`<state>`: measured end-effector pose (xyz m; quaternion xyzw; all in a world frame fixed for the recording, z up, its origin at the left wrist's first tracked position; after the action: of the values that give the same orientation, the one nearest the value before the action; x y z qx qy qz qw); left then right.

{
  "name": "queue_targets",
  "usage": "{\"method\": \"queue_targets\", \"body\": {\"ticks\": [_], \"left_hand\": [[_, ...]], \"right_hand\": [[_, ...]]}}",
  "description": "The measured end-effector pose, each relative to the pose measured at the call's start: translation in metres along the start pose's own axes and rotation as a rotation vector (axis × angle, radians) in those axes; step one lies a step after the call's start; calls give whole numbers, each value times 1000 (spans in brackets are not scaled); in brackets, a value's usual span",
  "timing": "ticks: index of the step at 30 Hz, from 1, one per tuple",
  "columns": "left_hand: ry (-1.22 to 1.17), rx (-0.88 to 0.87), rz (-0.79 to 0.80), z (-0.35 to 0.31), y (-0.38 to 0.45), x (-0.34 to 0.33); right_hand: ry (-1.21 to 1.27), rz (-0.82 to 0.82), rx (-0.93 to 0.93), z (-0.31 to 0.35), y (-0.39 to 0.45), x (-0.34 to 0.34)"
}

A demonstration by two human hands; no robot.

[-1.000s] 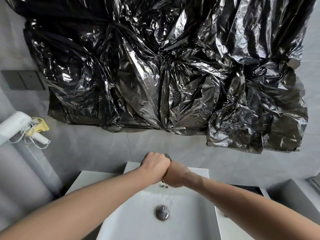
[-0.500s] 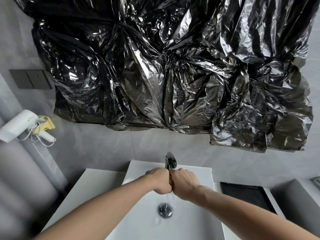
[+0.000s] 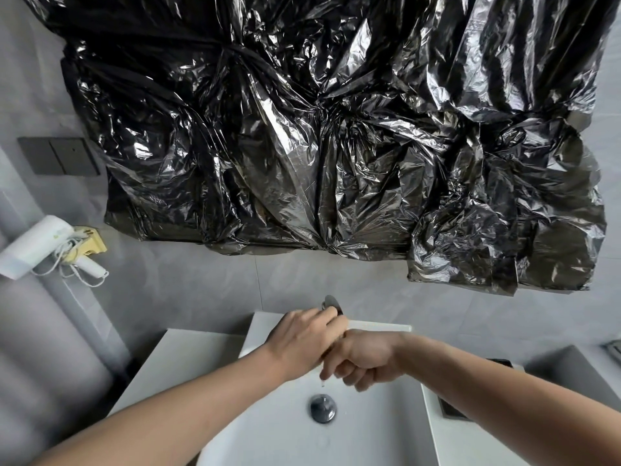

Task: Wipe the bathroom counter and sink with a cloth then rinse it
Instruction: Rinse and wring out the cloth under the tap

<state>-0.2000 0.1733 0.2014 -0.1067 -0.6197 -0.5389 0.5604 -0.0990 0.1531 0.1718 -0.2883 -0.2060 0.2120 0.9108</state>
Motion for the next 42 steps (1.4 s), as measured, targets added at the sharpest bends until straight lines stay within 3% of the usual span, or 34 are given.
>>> {"method": "queue_targets", "body": {"ticks": [3,7,12,18,24,28,32,34,36,38,40,42], "left_hand": [[158,-12,171,5,10,-12],[189,124,474,2,18,-22],[108,365,527,4,20,-36],[-257,848,663,7,-2,-68],[-507,1001,667,-5,-11,-76],[-388,856,460,-6,-11,-60],[-350,441,110,-15,-16,-27],[-258,241,35,-17,-22,-25],[-189,192,43,-16,-23,-29],[-134,202,117,-15,-18,-35],[-54,210,241,-14,-10,-36],[35,214,373,-15,-1,-37]], "right_hand": [[-122,-179,-16,-6,14,-5],[-715,-571,154,0,29,7],[-837,-775,200,-6,37,18],[-1130,-844,331,-10,43,19],[-1225,-827,413,-16,42,21],[-999,-801,334,-23,37,32],[-610,-680,165,-32,35,49],[-406,-527,79,-33,28,47],[-163,-260,-20,-35,18,30],[-101,-106,-60,-36,12,12],[-228,-165,-91,-38,20,1],[-554,-329,-64,-39,32,-1]]}}
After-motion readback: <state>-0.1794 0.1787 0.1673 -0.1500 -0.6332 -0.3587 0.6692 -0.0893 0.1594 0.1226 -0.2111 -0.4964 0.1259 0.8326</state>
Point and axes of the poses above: each hand's wrist, its own y-axis towards the middle knuckle, its own x-axis out of the back of the hand, z = x × y, the point moved 5 cm from there along y, towards the middle knuckle, and after that the axes turned 13 degrees about -z, right-handed, at the moved point
